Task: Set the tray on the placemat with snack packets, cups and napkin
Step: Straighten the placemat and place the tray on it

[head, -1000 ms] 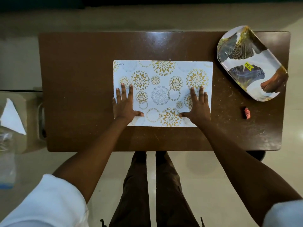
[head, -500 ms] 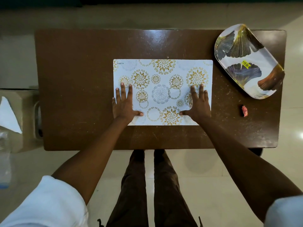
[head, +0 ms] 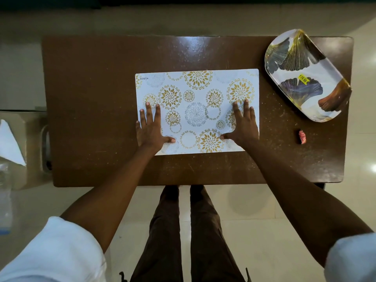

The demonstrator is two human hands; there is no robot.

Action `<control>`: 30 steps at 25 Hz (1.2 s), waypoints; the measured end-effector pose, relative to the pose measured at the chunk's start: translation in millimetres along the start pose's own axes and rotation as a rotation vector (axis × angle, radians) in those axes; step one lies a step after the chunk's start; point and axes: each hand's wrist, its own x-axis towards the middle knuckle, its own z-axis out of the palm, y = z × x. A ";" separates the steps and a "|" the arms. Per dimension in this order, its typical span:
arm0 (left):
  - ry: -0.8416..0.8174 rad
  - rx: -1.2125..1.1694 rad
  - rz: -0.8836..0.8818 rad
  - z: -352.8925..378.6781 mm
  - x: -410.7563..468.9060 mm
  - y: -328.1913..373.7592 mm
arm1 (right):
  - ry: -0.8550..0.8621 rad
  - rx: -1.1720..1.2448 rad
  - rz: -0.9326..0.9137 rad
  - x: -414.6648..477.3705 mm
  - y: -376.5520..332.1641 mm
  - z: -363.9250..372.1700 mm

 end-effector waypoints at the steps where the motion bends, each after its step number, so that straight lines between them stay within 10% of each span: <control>1: 0.000 -0.001 0.001 0.0 -0.1 0.4 | -0.001 0.003 0.003 0.5 0.9 0.4; 19: 0.009 -0.008 0.030 1.6 7.6 -5.4 | 0.004 0.106 -0.018 -0.8 7.5 1.4; 30: -0.113 -0.763 0.283 -84.1 70.1 229.2 | 0.700 0.792 0.632 -2.2 207.9 -116.9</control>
